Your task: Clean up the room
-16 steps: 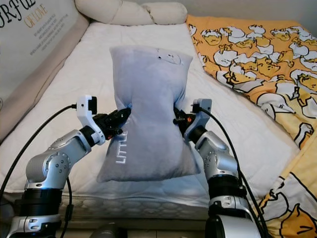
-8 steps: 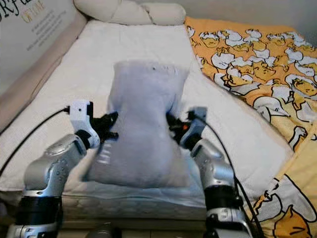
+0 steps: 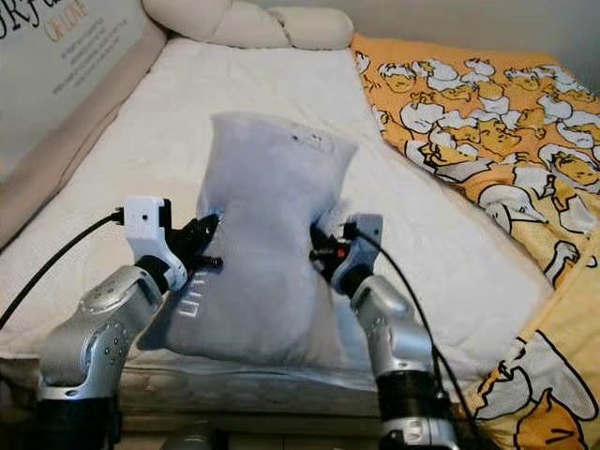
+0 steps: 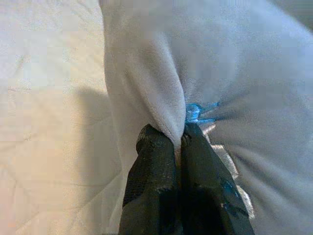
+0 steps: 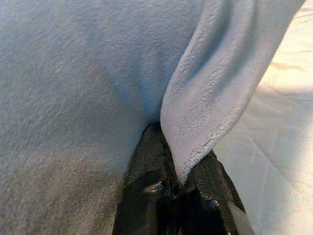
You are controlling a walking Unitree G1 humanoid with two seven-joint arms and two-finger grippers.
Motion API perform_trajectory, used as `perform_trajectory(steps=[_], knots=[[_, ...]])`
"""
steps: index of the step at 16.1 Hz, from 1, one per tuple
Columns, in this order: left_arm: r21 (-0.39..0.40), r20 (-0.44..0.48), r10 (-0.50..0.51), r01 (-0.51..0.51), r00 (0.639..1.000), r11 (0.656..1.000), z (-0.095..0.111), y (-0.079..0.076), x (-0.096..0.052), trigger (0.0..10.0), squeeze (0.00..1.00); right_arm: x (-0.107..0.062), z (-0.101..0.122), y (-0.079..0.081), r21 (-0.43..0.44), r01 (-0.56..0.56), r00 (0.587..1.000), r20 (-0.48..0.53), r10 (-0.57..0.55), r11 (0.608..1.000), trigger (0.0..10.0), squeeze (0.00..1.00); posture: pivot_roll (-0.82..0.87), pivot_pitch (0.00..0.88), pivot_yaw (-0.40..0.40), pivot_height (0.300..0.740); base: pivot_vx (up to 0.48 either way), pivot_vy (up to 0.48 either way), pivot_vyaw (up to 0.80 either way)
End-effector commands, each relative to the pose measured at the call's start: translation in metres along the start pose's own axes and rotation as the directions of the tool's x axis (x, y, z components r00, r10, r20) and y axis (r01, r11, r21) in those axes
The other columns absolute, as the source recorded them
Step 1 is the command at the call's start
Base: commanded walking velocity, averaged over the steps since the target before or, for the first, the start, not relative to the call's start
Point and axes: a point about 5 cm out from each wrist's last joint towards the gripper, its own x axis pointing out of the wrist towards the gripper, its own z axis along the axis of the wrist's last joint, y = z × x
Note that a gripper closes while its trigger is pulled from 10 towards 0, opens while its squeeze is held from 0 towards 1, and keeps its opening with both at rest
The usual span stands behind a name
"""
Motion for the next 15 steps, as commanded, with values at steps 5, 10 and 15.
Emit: perform_trajectory(steps=[5, 10, 15], knots=[[0.054, 0.039, 0.012, -0.014, 0.999, 0.998, 0.010, -0.005, 0.003, 0.0, 0.00, -0.004, 0.014, 0.003, -0.019, 0.054, 0.996, 0.072, -0.052, 0.998, 0.0, 0.00, 0.02, 0.000, -0.010, 0.740, 0.000, 0.000, 0.00], [0.230, 0.039, 0.147, -0.152, 0.988, 0.961, 0.013, 0.009, 0.010, 10.0, 0.00, -0.010, 0.025, -0.011, -0.077, 0.166, 0.979, 0.131, -0.155, 0.983, 10.0, 0.00, -0.01, 0.000, 0.014, 0.740, 0.000, 0.000, 0.00], [0.340, 0.009, 0.128, -0.123, 0.992, 0.932, 0.008, 0.010, 0.011, 10.0, 0.00, -0.009, 0.025, 0.000, -0.075, 0.139, 0.984, 0.127, -0.128, 0.987, 10.0, 0.00, -0.02, 0.000, 0.020, 0.740, 0.000, 0.350, 0.00]])
